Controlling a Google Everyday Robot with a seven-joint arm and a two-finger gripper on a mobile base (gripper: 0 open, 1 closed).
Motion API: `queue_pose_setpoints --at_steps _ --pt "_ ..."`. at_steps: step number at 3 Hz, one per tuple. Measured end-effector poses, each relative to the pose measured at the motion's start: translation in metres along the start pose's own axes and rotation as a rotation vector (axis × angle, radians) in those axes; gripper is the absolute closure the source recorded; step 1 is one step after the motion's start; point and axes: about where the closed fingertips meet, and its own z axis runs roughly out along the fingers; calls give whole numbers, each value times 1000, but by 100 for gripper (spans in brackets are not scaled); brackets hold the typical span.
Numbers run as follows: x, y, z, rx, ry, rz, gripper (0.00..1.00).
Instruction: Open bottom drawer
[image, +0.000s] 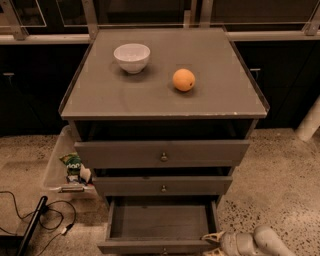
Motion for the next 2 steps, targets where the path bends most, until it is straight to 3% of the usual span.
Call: queue_pose_setpoints --at_steps 1,2 --pt "0 0 0 0 0 0 11" --pt "0 0 0 0 0 0 0"
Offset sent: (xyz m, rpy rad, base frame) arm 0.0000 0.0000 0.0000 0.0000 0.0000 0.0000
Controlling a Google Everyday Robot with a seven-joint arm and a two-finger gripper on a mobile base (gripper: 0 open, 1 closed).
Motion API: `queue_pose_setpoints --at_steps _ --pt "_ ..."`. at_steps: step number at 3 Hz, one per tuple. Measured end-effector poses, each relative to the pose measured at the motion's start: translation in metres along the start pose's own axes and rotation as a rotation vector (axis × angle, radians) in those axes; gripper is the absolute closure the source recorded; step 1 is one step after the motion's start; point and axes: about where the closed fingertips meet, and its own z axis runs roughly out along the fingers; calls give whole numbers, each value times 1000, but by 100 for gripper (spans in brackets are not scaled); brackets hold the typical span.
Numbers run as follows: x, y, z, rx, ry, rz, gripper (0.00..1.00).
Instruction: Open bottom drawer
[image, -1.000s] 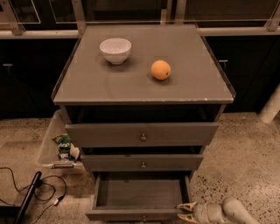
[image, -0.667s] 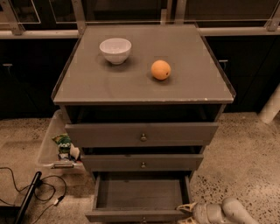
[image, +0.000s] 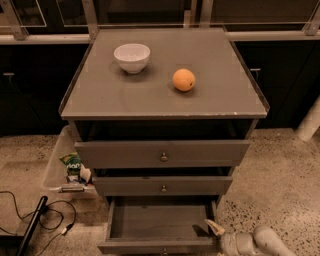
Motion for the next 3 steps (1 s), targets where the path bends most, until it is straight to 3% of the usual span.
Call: queue_pose_setpoints --at_steps 1,2,3 --pt "-1 0 -3 4 -1 0 0" --pt "-7 -4 -35 56 37 -22 0" --pt "-8 -3 -41 62 42 -20 0"
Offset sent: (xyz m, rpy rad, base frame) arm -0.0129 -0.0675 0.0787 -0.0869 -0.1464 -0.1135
